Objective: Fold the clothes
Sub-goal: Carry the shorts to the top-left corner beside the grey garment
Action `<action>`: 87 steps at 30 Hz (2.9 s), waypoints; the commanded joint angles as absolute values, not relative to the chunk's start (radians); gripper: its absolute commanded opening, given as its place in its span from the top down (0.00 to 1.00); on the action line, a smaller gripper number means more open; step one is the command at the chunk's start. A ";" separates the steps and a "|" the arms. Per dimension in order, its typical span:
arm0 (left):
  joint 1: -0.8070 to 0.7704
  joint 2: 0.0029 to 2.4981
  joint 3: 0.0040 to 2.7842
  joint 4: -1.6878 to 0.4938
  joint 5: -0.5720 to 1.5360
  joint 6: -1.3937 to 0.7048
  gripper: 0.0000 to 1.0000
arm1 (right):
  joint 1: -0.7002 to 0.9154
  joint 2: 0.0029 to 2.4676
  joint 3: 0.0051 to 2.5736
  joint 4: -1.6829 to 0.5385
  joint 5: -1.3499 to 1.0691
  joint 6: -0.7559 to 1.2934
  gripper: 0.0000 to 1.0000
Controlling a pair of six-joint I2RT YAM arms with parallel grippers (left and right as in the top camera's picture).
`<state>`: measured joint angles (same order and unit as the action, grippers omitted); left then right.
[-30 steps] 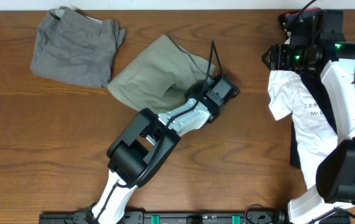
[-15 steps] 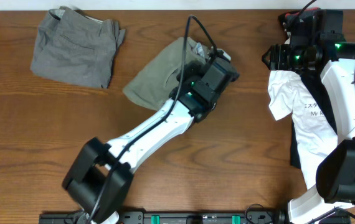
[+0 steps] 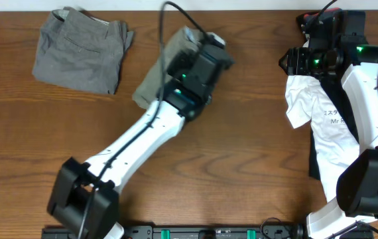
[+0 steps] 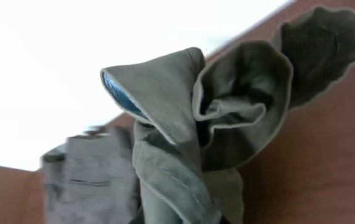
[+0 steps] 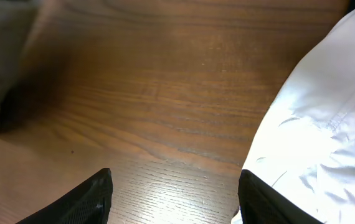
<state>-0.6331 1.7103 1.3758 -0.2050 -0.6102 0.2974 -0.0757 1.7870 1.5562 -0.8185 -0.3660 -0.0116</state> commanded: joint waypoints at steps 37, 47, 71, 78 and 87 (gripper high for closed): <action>-0.359 1.565 1.385 0.022 -0.867 0.586 0.94 | -0.077 1.794 1.550 -0.824 -0.371 -0.016 0.38; -0.138 1.565 1.385 0.052 -0.544 0.859 0.94 | -0.077 1.794 1.550 -0.820 -0.371 -0.016 0.38; 0.218 1.847 1.388 0.440 -0.275 0.953 0.94 | -0.038 1.794 1.550 -0.823 -0.370 -0.016 0.38; 0.189 1.882 1.388 0.444 -0.273 0.930 0.94 | -0.038 1.794 1.550 -0.820 -0.370 -0.015 0.38; 0.072 1.884 1.387 0.320 -0.250 0.758 0.94 | -0.038 1.794 1.550 -0.820 -0.370 -0.016 0.38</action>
<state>0.1101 1.8938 1.3720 0.3489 -0.2859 0.8795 -0.0463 1.7870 1.5562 -0.8188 -0.3660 -0.0116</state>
